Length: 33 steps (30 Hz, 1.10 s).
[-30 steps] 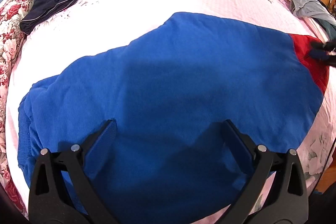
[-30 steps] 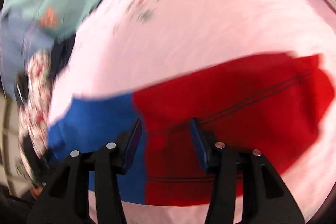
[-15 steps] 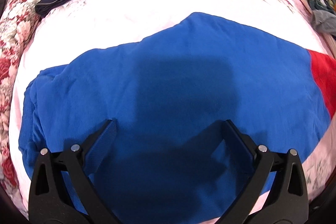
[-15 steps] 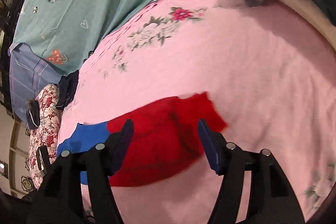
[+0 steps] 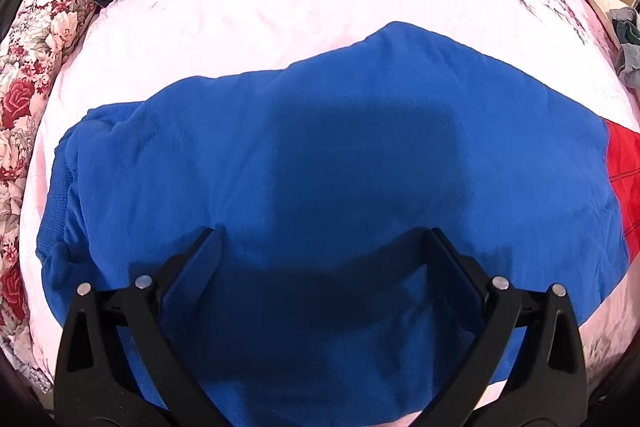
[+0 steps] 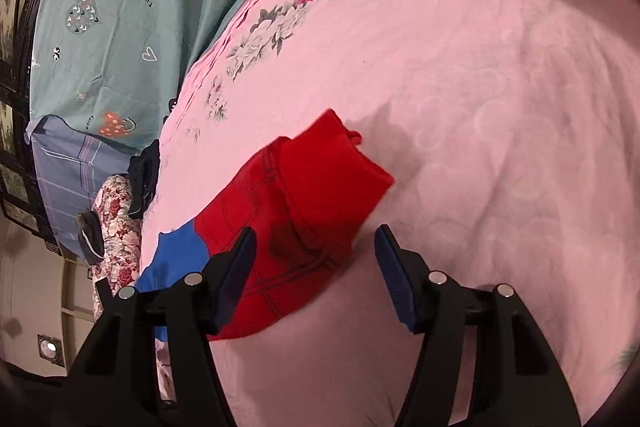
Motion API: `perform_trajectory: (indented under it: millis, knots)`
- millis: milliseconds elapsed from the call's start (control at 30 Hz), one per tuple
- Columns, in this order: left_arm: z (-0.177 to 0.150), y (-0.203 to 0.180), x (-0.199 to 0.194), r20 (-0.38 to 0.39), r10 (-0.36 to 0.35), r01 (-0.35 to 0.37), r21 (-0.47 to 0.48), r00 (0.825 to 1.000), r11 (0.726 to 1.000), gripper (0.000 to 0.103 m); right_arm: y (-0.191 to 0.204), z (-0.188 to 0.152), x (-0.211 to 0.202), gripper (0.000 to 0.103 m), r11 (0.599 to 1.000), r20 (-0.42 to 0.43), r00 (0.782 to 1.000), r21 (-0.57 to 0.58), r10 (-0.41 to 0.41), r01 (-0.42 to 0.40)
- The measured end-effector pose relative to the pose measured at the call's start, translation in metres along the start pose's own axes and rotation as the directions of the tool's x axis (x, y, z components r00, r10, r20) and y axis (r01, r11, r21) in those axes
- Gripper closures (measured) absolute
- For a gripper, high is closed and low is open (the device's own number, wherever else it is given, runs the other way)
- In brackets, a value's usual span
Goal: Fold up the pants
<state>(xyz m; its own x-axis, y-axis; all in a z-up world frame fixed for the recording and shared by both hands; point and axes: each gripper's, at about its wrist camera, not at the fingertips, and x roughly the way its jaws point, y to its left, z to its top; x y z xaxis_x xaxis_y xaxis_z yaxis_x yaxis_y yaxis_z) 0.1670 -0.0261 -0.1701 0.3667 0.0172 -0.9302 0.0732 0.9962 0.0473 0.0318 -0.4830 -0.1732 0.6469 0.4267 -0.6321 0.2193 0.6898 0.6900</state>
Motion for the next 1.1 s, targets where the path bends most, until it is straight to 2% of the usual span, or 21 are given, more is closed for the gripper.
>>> perform_trajectory:
  millis: [167, 567, 633, 700, 800, 933, 1000, 1067, 1100]
  knots:
    - [-0.001, -0.001, 0.0, -0.004, 0.005, -0.005, -0.006, 1.0, 1.0, 0.002, 0.004, 0.004, 0.012, 0.04, 1.0, 0.031, 0.999, 0.011, 0.02, -0.021]
    - [-0.003, -0.001, -0.001, 0.017, 0.009, -0.009, -0.005, 1.0, 1.0, 0.002, 0.01, 0.004, 0.02, 0.038, 1.0, 0.042, 0.999, 0.019, -0.016, 0.015]
    - [-0.004, -0.001, -0.001, 0.02, 0.006, -0.006, -0.002, 1.0, 1.0, 0.002, 0.012, 0.004, 0.02, 0.044, 0.998, 0.042, 0.998, 0.013, -0.054, 0.053]
    - [-0.003, -0.001, -0.001, 0.023, 0.004, -0.004, 0.0, 1.0, 1.0, 0.002, 0.013, 0.002, 0.02, 0.062, 0.995, 0.043, 0.994, -0.002, -0.096, 0.096]
    - [-0.002, -0.002, -0.002, 0.022, 0.004, -0.004, 0.0, 1.0, 1.0, 0.002, 0.011, -0.003, 0.02, 0.076, 0.996, 0.039, 0.996, 0.029, -0.08, 0.079]
    - [0.004, -0.007, -0.01, -0.012, 0.022, -0.022, 0.005, 1.0, 1.0, 0.004, 0.018, -0.005, 0.014, 0.079, 0.995, 0.061, 0.994, 0.026, -0.095, 0.093]
    - [0.008, -0.022, -0.033, 0.038, -0.045, 0.043, 0.039, 0.998, 0.998, 0.004, 0.02, -0.005, 0.014, 0.079, 0.995, 0.061, 0.993, 0.018, -0.104, 0.103]
    - [0.012, -0.055, -0.064, 0.119, -0.136, 0.12, 0.136, 0.984, 0.983, 0.004, 0.021, -0.006, 0.014, 0.079, 0.994, 0.063, 0.992, 0.013, -0.112, 0.112]
    - [0.013, -0.072, -0.072, 0.134, -0.176, 0.15, 0.183, 0.975, 0.972, 0.004, 0.021, -0.007, 0.014, 0.079, 0.993, 0.063, 0.991, 0.01, -0.116, 0.115]
